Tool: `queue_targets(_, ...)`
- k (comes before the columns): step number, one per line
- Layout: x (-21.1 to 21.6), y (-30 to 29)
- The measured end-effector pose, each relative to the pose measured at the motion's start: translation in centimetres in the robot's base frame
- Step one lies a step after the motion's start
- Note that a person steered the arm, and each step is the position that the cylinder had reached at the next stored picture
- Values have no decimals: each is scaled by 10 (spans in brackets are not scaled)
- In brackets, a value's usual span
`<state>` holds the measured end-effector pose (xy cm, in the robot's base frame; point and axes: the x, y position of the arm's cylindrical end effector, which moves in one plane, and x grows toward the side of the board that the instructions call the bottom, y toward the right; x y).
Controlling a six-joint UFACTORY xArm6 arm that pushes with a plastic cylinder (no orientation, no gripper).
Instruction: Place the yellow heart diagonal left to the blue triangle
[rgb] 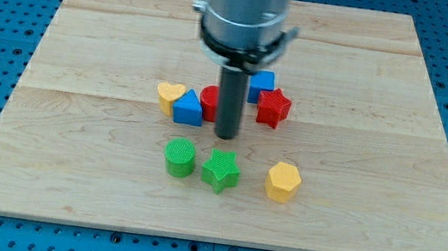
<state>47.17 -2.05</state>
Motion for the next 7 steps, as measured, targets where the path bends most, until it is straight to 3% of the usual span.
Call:
queue_targets(3,-93,-80)
queue_targets(4,-70,-139)
queue_targets(6,-26,-145)
queue_targets(7,-40,-137)
